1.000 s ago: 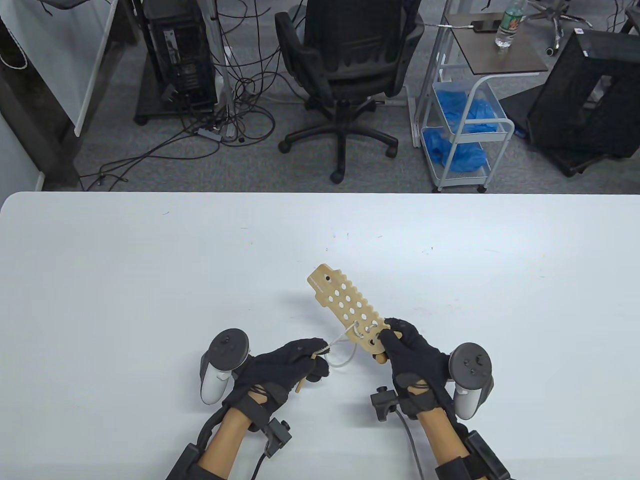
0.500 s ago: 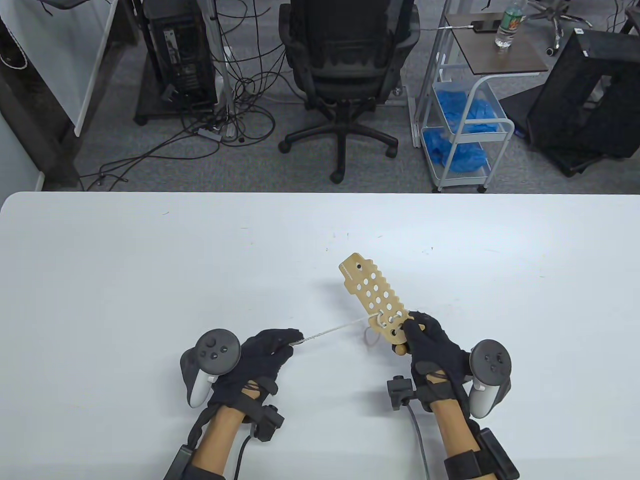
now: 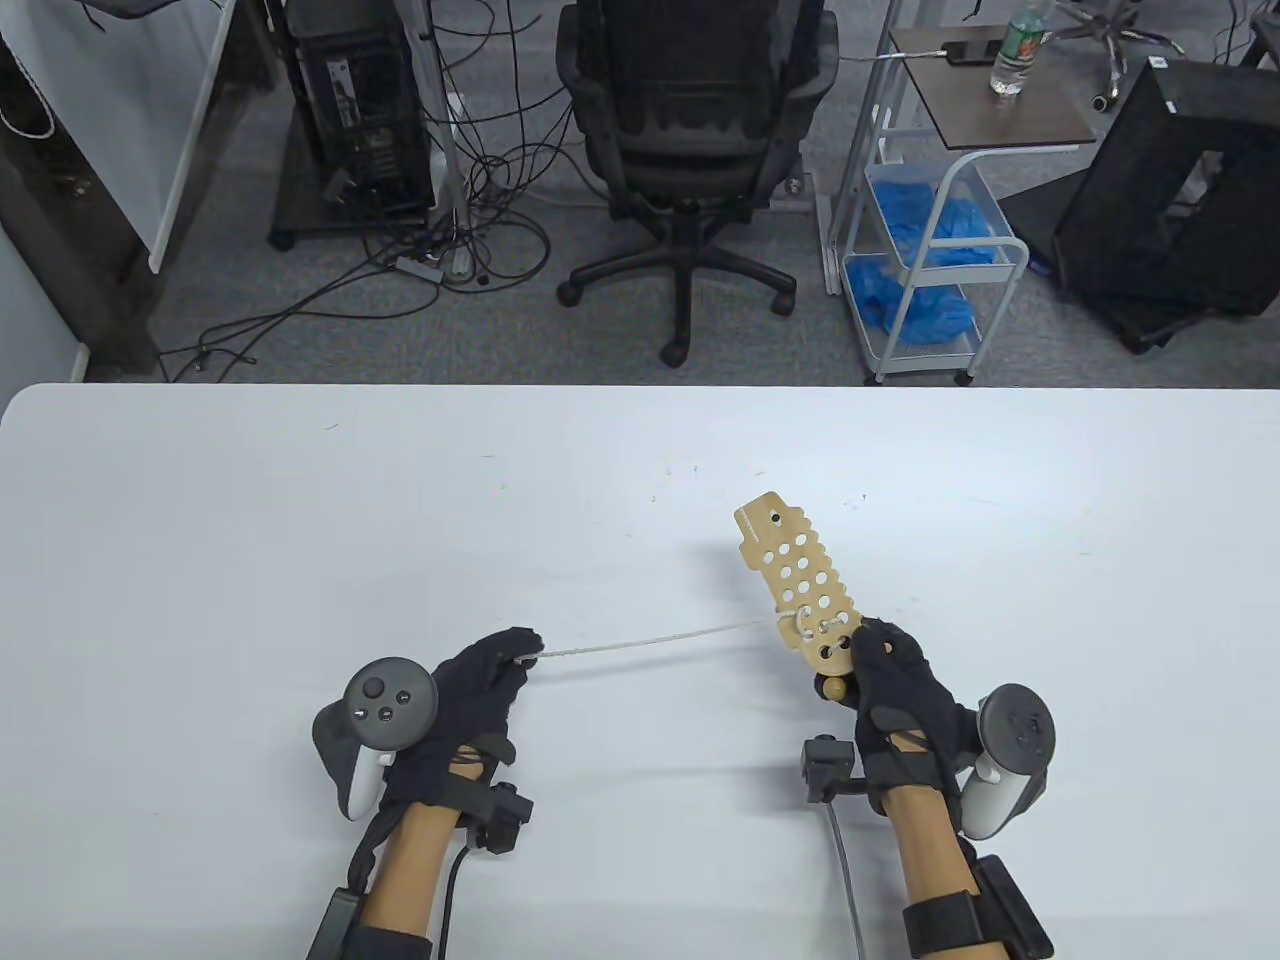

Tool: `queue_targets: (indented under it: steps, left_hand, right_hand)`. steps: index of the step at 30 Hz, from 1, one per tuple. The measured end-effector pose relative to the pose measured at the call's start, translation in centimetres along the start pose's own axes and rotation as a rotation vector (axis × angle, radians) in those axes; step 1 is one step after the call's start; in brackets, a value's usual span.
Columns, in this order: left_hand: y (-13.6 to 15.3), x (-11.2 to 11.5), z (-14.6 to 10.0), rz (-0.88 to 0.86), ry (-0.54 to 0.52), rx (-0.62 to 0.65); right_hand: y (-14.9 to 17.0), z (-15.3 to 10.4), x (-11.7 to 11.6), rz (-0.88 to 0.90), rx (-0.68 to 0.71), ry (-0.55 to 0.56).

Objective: Remove rope from all holes on crocodile lacing toy

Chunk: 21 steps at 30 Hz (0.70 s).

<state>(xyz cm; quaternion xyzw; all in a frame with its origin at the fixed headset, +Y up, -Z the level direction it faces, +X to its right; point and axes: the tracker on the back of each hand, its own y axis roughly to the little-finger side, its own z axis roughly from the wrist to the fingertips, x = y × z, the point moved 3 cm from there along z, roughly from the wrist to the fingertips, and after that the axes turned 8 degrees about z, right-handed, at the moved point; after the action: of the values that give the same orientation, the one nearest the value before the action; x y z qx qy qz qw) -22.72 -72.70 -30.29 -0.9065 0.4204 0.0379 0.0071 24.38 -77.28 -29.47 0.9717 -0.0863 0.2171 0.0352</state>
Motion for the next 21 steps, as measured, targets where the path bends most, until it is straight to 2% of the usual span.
queue_targets:
  steps: [9, 21]
  left_hand:
    - [2.2, -2.0, -0.1, -0.061, -0.123, -0.085]
    - [4.5, -3.5, -0.3, -0.202, -0.201, -0.173]
  right_hand:
    - [0.8, 0.3, 1.4, 0.125, -0.08, 0.063]
    - [1.7, 0.5, 2.5, 0.351, -0.13, 0.113]
